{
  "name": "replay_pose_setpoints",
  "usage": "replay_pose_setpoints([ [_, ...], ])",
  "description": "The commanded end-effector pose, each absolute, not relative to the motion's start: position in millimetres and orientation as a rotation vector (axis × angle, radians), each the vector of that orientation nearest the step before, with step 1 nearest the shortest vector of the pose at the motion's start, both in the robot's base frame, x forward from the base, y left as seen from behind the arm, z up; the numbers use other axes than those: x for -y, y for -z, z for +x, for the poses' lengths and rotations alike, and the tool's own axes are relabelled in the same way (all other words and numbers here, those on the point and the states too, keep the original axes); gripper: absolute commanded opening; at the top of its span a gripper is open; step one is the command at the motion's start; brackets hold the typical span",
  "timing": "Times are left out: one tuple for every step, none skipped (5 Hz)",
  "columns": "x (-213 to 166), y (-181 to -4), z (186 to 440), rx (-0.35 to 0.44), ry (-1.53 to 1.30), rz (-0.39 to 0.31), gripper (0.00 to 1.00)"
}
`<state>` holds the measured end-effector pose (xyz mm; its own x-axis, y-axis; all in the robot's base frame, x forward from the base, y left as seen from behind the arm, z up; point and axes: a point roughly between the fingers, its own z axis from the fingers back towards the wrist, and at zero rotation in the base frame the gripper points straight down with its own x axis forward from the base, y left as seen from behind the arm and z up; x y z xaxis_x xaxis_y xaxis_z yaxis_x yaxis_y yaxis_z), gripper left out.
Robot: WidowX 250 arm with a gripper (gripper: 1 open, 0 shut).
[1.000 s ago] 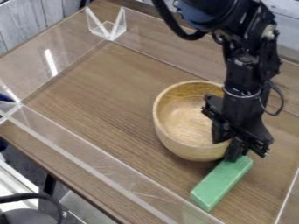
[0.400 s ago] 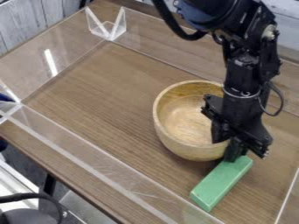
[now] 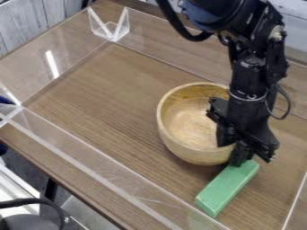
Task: Remove the green block from inside the brown bowl and put it on the table
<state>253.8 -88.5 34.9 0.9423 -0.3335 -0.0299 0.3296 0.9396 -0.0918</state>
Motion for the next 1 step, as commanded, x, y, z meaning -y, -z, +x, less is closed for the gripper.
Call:
replay_pose_setpoints([
  [87.8,-52.2,263.1,0.019,0.336,-0.093,0.0],
])
